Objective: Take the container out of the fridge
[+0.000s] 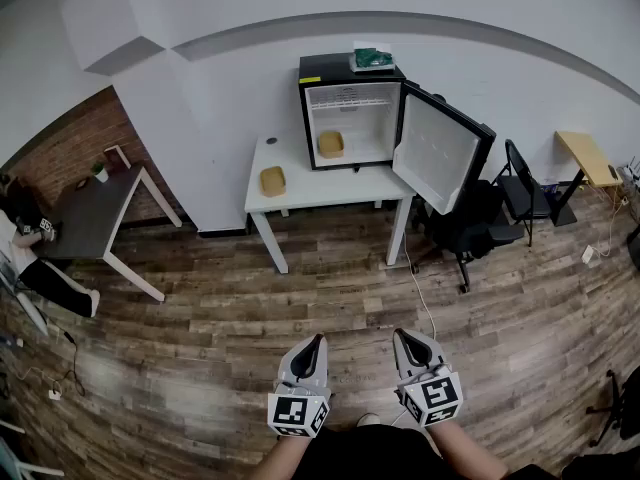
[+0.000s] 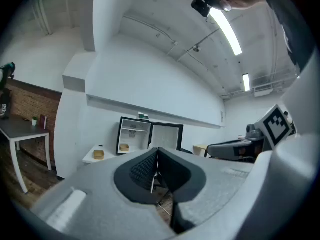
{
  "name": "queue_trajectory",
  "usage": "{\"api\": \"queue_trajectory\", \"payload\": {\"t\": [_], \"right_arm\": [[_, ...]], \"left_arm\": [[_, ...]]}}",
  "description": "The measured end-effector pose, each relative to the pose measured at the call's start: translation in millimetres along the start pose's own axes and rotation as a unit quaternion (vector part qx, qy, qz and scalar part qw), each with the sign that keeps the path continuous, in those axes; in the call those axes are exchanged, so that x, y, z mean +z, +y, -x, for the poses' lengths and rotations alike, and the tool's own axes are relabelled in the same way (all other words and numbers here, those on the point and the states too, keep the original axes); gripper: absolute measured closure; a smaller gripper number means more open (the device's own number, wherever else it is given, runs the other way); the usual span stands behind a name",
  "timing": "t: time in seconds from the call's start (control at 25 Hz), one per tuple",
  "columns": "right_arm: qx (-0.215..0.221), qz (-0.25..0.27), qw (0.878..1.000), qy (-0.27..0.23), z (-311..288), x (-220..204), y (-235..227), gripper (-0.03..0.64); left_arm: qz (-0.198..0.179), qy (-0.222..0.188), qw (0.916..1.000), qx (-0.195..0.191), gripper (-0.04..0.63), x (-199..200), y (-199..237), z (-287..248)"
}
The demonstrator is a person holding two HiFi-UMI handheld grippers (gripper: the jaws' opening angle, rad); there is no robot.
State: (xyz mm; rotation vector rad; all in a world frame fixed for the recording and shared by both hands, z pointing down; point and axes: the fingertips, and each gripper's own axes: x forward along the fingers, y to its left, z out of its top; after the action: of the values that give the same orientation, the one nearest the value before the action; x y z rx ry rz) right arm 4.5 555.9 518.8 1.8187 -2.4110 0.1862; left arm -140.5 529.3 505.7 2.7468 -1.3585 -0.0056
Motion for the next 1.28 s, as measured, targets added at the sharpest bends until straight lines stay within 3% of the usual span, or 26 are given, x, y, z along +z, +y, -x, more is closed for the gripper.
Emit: {"api": "queue_trajectory", "payload": {"t": [0.2,0.6,0.84,1.28], "right_arm": [[-0.005,-0.027,0.999,-0.025,9,0,-28,0.617],[0.010,-0.014,0.999,-0.044,-9,11,-75,0.617],[-0.006,-0.038,0.999,-0.026,-54,3,-82,0.617],[-0.043,-0.043,0.998,-0.012,-163,36,-128,0.617]], "left_arm": [[0.005,0.005,1.0000,0.006,0.580,-9,-16,-11],[0.014,0.020,0.9995,-0.017,0.580,-17,-23,-57],[0.018,0.014,0.9987,-0.045,0.580,-16,3,-109],[0.031,0.024,0.9950,-0.092,0.580,-5,70,-217]]}}
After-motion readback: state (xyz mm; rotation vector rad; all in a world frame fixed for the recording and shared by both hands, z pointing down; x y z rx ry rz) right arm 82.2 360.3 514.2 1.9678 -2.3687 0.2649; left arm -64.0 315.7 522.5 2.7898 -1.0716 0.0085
